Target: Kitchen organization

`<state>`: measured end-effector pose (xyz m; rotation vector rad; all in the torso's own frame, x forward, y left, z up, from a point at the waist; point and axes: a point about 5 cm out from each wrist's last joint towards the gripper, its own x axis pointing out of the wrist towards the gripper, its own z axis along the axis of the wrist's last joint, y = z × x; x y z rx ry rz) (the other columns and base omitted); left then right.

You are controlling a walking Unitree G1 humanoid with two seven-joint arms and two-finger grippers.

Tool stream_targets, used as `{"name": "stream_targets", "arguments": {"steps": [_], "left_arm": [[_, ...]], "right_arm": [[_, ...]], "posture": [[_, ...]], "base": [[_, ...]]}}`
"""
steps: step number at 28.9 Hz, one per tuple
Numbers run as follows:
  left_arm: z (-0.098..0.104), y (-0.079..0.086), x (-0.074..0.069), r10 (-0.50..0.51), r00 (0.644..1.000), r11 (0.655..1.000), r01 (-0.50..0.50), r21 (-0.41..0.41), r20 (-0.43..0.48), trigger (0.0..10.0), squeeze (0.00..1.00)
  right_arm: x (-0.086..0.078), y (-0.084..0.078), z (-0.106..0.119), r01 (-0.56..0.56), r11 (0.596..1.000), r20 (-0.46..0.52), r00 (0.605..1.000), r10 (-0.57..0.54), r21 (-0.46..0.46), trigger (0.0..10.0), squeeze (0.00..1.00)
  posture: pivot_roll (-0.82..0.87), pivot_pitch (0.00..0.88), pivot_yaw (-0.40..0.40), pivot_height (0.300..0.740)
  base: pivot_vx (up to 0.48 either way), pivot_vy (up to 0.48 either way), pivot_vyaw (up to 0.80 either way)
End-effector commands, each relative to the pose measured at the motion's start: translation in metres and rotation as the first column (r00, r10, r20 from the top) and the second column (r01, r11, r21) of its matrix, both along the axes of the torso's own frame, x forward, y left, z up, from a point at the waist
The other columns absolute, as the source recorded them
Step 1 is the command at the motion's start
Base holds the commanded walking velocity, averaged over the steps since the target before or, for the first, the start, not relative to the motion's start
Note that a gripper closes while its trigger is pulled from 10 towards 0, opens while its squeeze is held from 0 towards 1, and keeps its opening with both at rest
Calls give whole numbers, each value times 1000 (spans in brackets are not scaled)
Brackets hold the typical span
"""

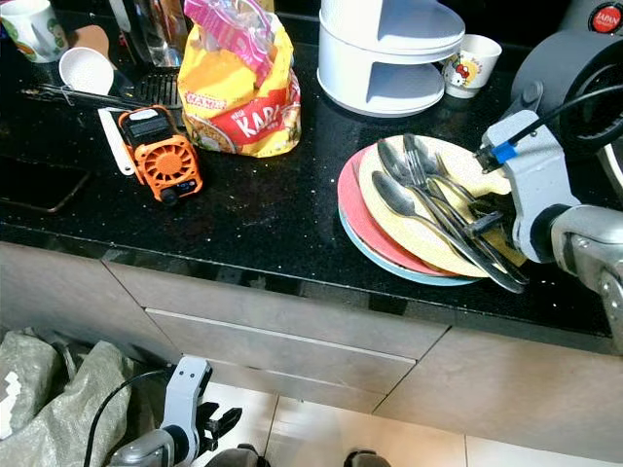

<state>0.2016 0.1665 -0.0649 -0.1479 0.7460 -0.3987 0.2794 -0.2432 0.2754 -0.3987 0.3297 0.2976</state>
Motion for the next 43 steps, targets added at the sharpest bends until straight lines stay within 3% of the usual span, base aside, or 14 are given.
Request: {"name": "stream_targets", "arguments": {"steps": [1,6,7,10,11,15,18,21,23,32,34,37,42,43], "left_arm": [[-5,-3,-8,-3,1000,1000,3,-5,-24,10000,0],[-4,-3,-7,-2,1000,1000,2,-9,-18,10000,0],[-3,-3,-6,-2,1000,1000,2,-11,-15,10000,0],[-2,-4,-4,-6,1000,1000,6,-17,-6,10000,0],[-2,-4,-4,-6,1000,1000,6,-17,-6,10000,0],[1,-5,0,-16,1000,1000,16,-22,6,10000,0],[2,-4,2,-20,1000,1000,20,-23,13,10000,0],[2,-5,3,-24,1000,999,24,-23,15,10000,0],[2,-5,3,-27,1000,999,27,-23,15,10000,0],[10,-9,13,-33,997,998,37,-56,67,10000,0],[13,-10,18,-33,996,997,38,-65,86,10000,0],[18,-11,24,-37,993,996,45,-76,112,10000,0],[17,-12,23,-43,993,996,52,-77,110,10000,0],[17,-12,23,-43,993,996,52,-77,110,10000,0]], "right_arm": [[3,0,-7,3,998,-26,1000,-1,64,0,0],[8,-1,0,12,989,52,998,-20,149,0,0],[10,0,2,8,977,79,997,-25,211,0,0],[12,1,8,-49,920,165,986,-17,388,0,0],[12,1,8,-49,920,165,986,-17,388,0,0],[5,3,9,-187,836,259,964,56,516,0,0],[2,3,2,-225,808,270,959,86,545,0,0],[-1,7,-11,-234,837,227,964,136,495,0,0],[-2,8,-13,-236,835,221,965,142,497,0,0],[-10,14,-1,-386,767,346,910,228,512,0,0],[-8,14,-1,-376,789,353,910,216,486,0,0],[-1,16,-10,-303,911,289,932,221,279,0,0],[3,14,-11,-220,970,230,954,192,101,0,0],[3,14,-11,-220,970,230,954,192,101,0,0]], "posture": [[45,134,-28,740],[45,135,-26,740],[44,136,-22,740],[44,135,-18,740],[44,135,-18,740],[47,131,-14,740],[48,127,-12,740],[48,123,-12,740],[48,123,-12,740],[48,114,-15,740],[53,116,-13,740],[53,119,-8,740],[51,124,-5,740],[51,124,-5,740]], "base": [[0,0,0],[0,0,0],[0,0,0],[0,0,0],[0,0,0],[0,0,0],[0,0,0],[0,0,0],[0,0,0],[0,0,0],[0,0,0],[0,0,0],[0,0,0],[0,0,0]]}}
